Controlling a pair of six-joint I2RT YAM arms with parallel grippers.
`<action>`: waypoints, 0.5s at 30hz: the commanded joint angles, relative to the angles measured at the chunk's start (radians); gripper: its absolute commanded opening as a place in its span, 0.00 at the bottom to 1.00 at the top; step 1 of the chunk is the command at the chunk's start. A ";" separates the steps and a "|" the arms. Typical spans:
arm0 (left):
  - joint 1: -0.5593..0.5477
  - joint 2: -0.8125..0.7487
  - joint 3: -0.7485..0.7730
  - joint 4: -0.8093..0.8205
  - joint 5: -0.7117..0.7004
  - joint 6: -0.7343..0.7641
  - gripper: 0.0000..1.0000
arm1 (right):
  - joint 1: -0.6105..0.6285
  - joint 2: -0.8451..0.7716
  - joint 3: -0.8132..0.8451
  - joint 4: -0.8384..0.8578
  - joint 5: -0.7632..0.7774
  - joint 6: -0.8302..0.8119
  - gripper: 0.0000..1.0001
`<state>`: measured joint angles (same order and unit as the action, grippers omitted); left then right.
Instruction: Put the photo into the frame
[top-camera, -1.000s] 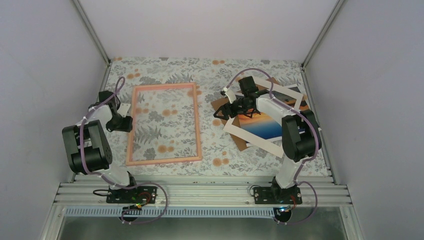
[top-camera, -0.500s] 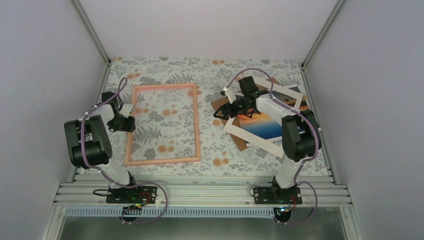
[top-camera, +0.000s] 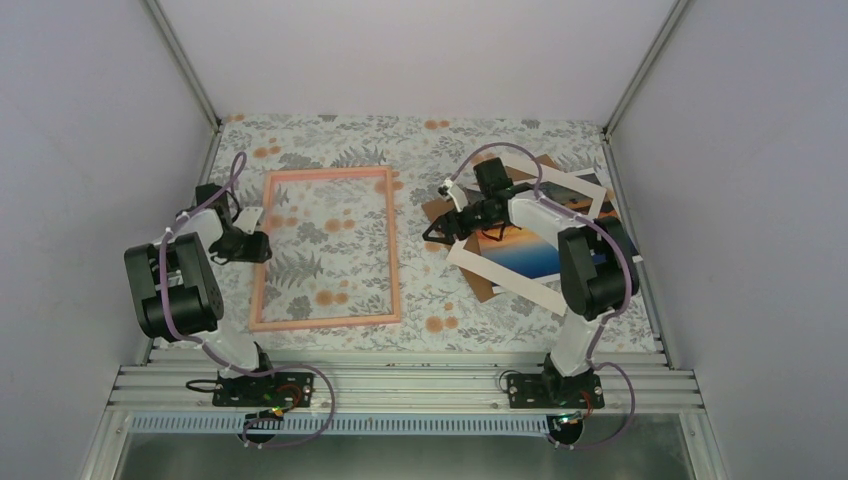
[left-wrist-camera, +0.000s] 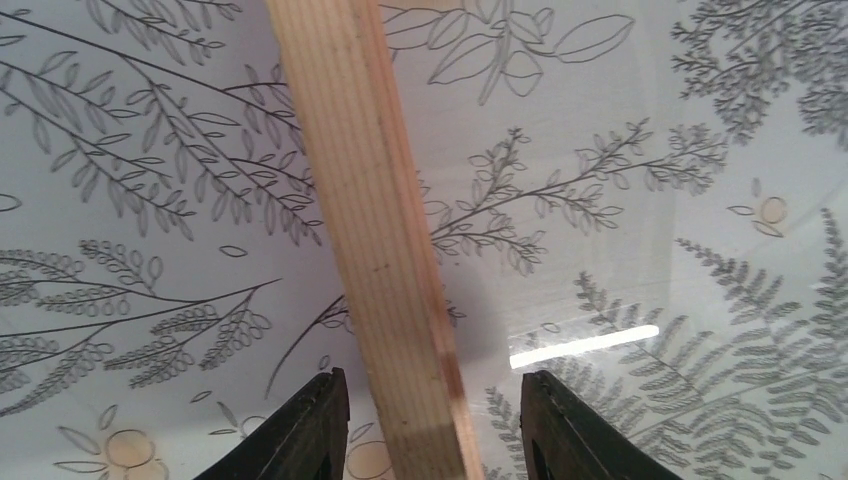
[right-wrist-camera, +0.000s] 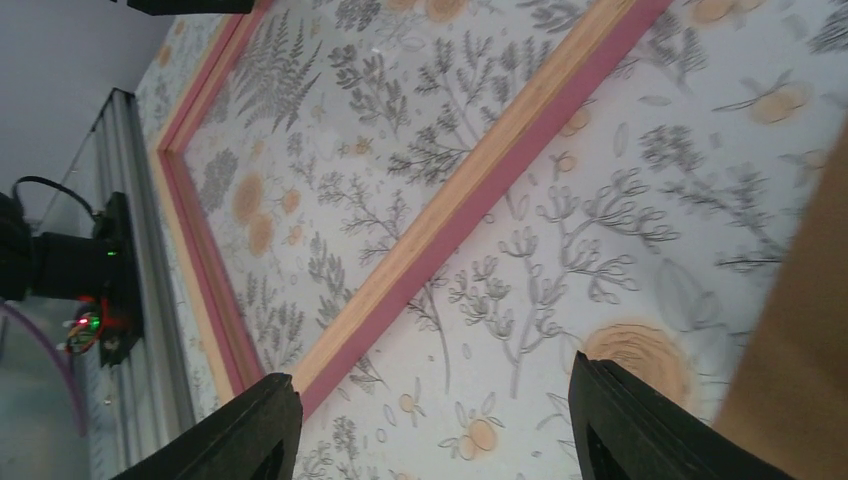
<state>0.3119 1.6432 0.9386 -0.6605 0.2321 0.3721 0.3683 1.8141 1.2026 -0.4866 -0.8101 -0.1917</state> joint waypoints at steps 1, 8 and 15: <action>0.004 0.007 0.017 -0.012 0.099 0.000 0.42 | 0.036 0.069 0.003 0.017 -0.125 0.036 0.67; -0.009 0.061 0.047 0.009 0.181 -0.039 0.40 | 0.044 0.145 0.053 0.001 -0.153 0.041 0.66; -0.082 0.132 0.075 0.072 0.254 -0.107 0.40 | 0.044 0.193 0.084 -0.003 -0.151 0.044 0.65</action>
<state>0.2779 1.7355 0.9844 -0.6449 0.3988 0.3153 0.4065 1.9705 1.2446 -0.4923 -0.9237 -0.1551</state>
